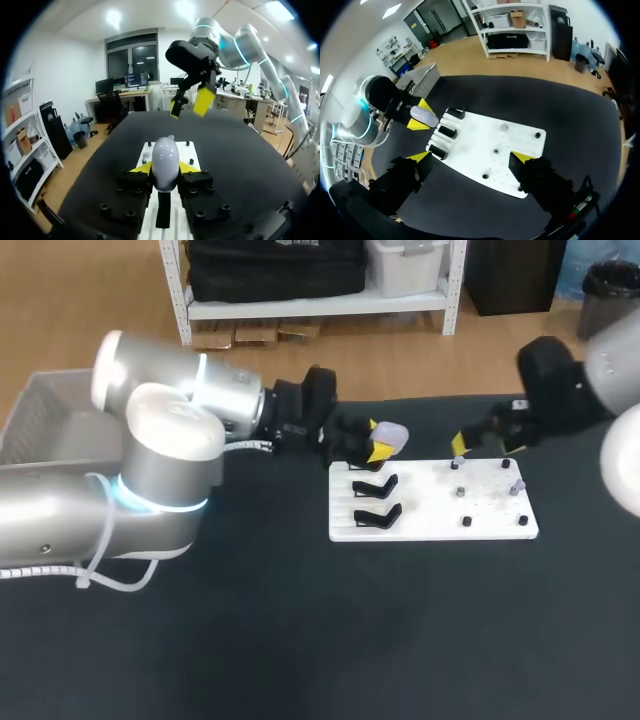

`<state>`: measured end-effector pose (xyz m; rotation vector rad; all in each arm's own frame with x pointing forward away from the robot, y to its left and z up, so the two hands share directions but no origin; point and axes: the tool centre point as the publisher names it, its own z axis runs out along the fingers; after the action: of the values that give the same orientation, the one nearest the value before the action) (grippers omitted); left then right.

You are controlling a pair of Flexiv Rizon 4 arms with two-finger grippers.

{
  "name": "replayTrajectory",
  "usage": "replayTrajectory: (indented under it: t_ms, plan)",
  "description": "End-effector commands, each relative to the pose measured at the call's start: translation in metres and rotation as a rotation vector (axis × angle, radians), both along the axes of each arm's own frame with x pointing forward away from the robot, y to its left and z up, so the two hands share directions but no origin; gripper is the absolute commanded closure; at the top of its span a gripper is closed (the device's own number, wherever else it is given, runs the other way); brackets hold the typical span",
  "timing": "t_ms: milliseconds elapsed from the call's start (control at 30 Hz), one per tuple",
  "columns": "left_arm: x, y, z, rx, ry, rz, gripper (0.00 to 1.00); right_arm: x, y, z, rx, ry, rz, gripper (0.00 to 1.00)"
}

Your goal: Pick up each earbud case from the left stands, insert the matching earbuds, close the lid, and place the case in the box.

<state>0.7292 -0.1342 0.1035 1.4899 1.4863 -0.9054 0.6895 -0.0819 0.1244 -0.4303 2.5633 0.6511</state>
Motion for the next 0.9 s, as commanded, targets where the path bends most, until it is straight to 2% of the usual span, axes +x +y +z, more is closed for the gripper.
replayTrajectory:
  t_ms: [33, 333, 600, 733, 900]
  plan:
    - [-0.013, -0.006, 0.010, 0.009, -0.050, 0.032, 1.00, 0.011, 0.018, -0.013, 0.031, 0.015, 0.034, 0.00]
    - [-0.024, -0.021, 0.006, 0.011, -0.048, -0.021, 1.00, 0.015, 0.030, -0.016, 0.039, 0.024, 0.054, 0.00]
    - [-0.026, -0.020, 0.003, 0.009, -0.040, -0.034, 1.00, 0.015, 0.030, -0.013, 0.031, 0.024, 0.051, 0.00]
    - [-0.022, -0.018, 0.000, 0.011, -0.041, -0.026, 1.00, 0.016, 0.032, -0.010, 0.028, 0.025, 0.051, 0.00]
    - [-0.009, -0.013, -0.001, 0.013, -0.053, 0.002, 1.00, 0.015, 0.037, -0.008, 0.025, 0.029, 0.062, 0.00]
